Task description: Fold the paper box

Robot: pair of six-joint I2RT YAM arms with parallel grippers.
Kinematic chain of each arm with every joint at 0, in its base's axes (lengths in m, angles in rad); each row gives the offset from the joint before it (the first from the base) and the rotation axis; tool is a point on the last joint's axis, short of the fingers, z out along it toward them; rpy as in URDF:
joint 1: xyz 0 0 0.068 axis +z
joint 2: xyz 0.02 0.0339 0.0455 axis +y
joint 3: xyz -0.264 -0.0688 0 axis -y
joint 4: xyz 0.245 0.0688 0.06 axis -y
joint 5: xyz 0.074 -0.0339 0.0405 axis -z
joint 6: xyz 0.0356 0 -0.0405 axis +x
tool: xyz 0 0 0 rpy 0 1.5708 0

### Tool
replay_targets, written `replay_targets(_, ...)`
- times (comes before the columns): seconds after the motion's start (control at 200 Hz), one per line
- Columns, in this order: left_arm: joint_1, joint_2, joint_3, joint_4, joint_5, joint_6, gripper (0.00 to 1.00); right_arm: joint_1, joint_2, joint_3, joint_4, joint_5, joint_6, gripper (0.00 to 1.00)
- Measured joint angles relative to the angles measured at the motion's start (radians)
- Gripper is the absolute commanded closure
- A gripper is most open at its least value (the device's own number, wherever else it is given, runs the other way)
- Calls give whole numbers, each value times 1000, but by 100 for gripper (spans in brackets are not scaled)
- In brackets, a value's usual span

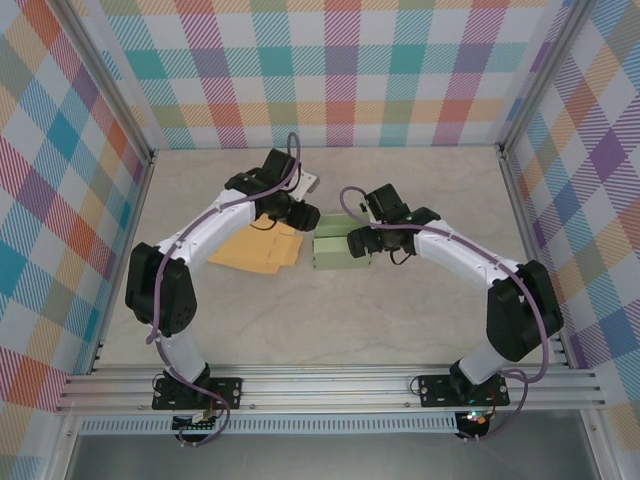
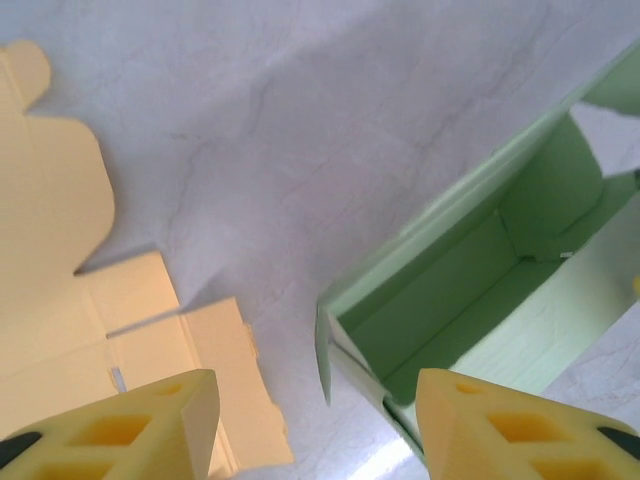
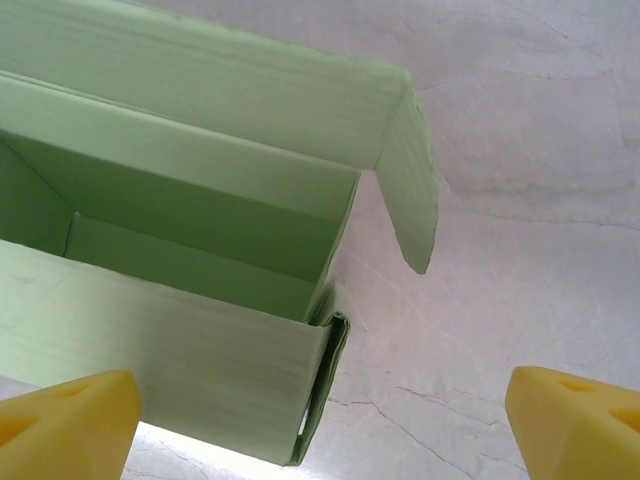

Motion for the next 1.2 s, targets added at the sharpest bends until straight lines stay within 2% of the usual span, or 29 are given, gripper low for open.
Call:
replay_targets(0.1,0,37,28,2,2,9,60,0,3,-4,13,0,6,6)
replay_targets(0.195,0,69,32,0,2,14,62,0,6,-11,19,0,8,6)
replay_targets(0.385,0,109,32,-4,0,21,92,0,15,-16,43,0,17,6)
replay_targets(0.455,-1,109,34,-6,3,15,97,0,15,-19,50,0,23,6)
replay_targets(0.845,-39,102,60,-35,10,-72,100,0,27,-21,72,17,63,7)
replay_targets(1.2,-46,-7,-105,53,21,-206,100,0,31,-23,89,47,78,7)
